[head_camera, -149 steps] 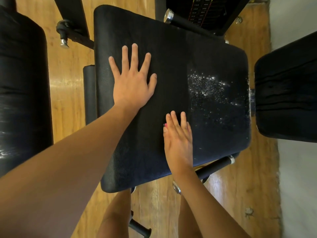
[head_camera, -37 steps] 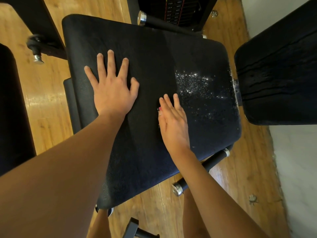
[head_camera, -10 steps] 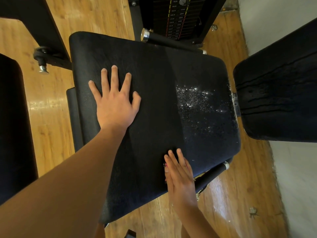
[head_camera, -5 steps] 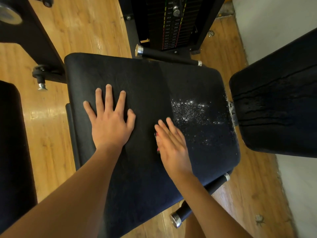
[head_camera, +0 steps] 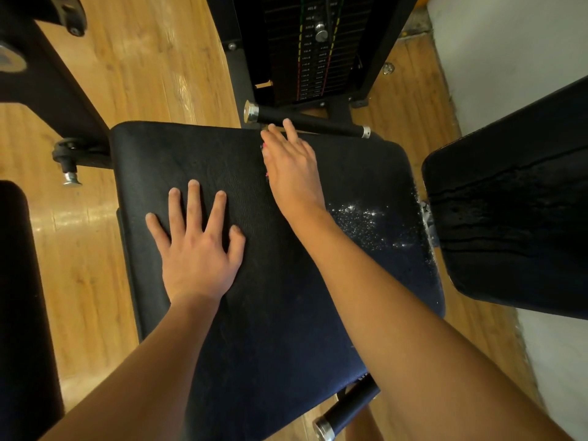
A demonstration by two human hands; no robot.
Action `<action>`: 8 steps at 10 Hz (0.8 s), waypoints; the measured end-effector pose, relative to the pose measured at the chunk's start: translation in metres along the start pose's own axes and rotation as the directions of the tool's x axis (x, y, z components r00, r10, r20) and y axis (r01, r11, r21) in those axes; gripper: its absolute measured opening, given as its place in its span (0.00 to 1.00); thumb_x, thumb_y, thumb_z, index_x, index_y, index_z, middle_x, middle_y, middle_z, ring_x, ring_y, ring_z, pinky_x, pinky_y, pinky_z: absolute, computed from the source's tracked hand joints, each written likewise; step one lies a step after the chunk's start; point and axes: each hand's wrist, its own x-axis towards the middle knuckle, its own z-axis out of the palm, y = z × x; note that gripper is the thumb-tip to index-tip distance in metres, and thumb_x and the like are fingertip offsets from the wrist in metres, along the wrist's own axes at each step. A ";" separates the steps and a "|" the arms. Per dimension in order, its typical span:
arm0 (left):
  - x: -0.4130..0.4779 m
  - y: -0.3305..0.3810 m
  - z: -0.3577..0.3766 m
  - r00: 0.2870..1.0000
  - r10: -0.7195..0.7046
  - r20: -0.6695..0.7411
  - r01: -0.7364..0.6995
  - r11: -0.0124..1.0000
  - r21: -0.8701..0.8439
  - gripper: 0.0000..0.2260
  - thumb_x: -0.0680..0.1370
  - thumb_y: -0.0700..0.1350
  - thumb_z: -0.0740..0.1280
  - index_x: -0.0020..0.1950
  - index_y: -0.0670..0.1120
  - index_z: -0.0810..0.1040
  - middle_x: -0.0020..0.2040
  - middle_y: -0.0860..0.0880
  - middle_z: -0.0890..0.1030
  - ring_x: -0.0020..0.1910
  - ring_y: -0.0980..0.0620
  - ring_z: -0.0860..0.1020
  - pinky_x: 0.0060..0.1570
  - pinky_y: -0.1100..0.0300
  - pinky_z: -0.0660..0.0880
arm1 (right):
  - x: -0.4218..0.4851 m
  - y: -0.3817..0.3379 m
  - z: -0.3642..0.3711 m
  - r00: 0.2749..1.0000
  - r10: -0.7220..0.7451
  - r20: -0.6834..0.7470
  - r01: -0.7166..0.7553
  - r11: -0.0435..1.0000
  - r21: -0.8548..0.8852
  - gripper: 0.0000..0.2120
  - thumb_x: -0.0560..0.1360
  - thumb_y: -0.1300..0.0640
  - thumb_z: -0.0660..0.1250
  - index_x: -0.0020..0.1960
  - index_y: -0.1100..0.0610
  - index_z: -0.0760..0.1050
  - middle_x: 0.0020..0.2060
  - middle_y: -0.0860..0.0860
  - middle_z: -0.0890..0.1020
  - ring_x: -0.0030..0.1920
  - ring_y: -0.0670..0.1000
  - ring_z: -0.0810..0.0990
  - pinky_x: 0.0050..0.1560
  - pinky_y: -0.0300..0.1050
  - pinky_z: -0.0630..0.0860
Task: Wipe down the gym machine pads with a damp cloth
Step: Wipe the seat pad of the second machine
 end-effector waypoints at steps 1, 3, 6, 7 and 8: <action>0.001 0.000 -0.001 1.000 -0.002 0.000 0.002 1.000 -0.005 0.27 0.82 0.58 0.52 0.81 0.52 0.63 0.83 0.43 0.57 0.82 0.39 0.51 0.76 0.30 0.47 | 0.005 0.002 0.006 0.998 0.013 0.065 -0.008 0.997 -0.078 0.19 0.88 0.56 0.52 0.75 0.58 0.70 0.76 0.53 0.71 0.82 0.54 0.56 0.77 0.50 0.59; -0.001 -0.001 0.000 1.000 -0.003 -0.001 0.003 1.000 -0.009 0.27 0.82 0.58 0.52 0.81 0.52 0.63 0.83 0.43 0.57 0.82 0.39 0.51 0.77 0.30 0.47 | 0.002 -0.002 0.005 0.997 0.064 0.050 -0.062 0.997 -0.040 0.19 0.87 0.56 0.54 0.76 0.59 0.70 0.77 0.54 0.70 0.82 0.55 0.56 0.77 0.53 0.61; -0.002 0.000 0.000 1.000 -0.007 -0.002 0.007 1.000 -0.008 0.27 0.82 0.58 0.52 0.81 0.52 0.63 0.83 0.43 0.57 0.82 0.39 0.51 0.77 0.31 0.46 | -0.028 -0.004 0.009 0.995 0.097 0.037 -0.097 0.995 0.012 0.20 0.86 0.57 0.56 0.76 0.60 0.69 0.76 0.55 0.70 0.82 0.56 0.56 0.77 0.53 0.59; -0.001 0.000 0.000 1.000 -0.006 -0.002 0.006 1.000 -0.005 0.27 0.82 0.58 0.53 0.81 0.52 0.64 0.83 0.43 0.57 0.82 0.39 0.51 0.77 0.31 0.47 | -0.029 -0.003 0.008 0.993 0.101 0.056 -0.101 0.995 -0.003 0.20 0.87 0.57 0.56 0.77 0.60 0.68 0.77 0.55 0.69 0.82 0.55 0.55 0.78 0.54 0.59; -0.002 0.001 0.000 1.000 -0.005 -0.013 0.005 1.000 -0.005 0.27 0.82 0.57 0.54 0.80 0.52 0.64 0.83 0.43 0.58 0.82 0.39 0.51 0.76 0.30 0.47 | -0.018 -0.003 0.007 0.991 0.101 0.089 -0.097 0.994 -0.047 0.21 0.87 0.56 0.53 0.79 0.59 0.66 0.79 0.53 0.66 0.83 0.54 0.50 0.80 0.52 0.56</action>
